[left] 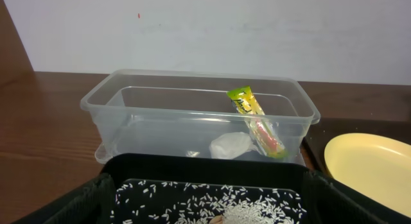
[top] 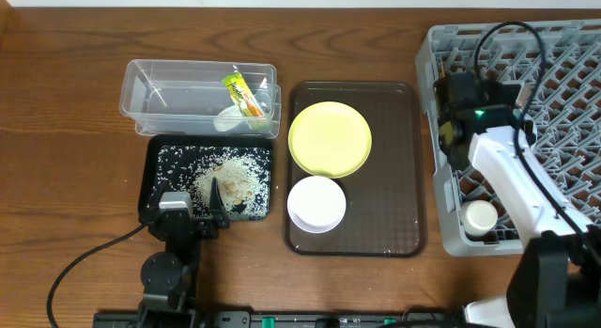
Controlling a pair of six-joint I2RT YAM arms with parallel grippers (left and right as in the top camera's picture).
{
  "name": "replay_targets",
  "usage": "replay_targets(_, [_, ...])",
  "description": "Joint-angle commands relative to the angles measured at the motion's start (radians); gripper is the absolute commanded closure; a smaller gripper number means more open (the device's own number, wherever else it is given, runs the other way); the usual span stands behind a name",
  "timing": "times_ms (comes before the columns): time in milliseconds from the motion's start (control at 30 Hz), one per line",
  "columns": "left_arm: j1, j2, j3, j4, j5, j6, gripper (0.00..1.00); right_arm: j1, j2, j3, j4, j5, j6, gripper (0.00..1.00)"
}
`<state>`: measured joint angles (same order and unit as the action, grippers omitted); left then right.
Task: Sort waste into correct bins and load items into the dishwasher rack
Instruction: 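Lift the light-blue bowl into the dish rack and stand it upright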
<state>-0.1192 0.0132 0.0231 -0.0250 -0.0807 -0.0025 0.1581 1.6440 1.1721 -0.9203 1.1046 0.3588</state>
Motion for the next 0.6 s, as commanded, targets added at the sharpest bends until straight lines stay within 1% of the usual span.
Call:
replay_targets(0, [0.005, -0.002, -0.019, -0.039, -0.012, 0.006, 0.05, 0.026, 0.025, 0.006, -0.045, -0.008, 0.027, 0.99])
replay_targets(100, [0.005, -0.002, -0.019, -0.039, -0.012, 0.006, 0.06, 0.074, 0.016, 0.006, -0.099, -0.01, 0.09, 0.99])
replay_targets(200, [0.005, -0.002, -0.019, -0.039, -0.012, 0.006, 0.06, 0.122, 0.002, 0.006, -0.138, -0.009, 0.124, 0.99])
replay_targets(267, [0.005, -0.002, -0.019, -0.039, -0.012, 0.006, 0.06, 0.152, -0.012, 0.006, -0.139, 0.03, 0.124, 0.99])
replay_targets(333, [0.005, -0.002, -0.019, -0.039, -0.012, 0.006, 0.06, 0.167, -0.024, 0.006, -0.134, 0.111, 0.124, 0.99])
replay_targets(433, [0.005, -0.002, -0.019, -0.039, -0.012, 0.006, 0.06, 0.168, -0.032, 0.006, -0.106, 0.248, 0.123, 0.99])
replay_targets(500, [0.005, -0.002, -0.019, -0.039, -0.012, 0.006, 0.06, 0.153, -0.032, 0.006, -0.068, 0.248, 0.123, 0.99])
replay_targets(567, [0.005, -0.002, -0.019, -0.039, -0.012, 0.006, 0.06, 0.124, -0.032, 0.006, -0.045, 0.196, 0.122, 0.99])
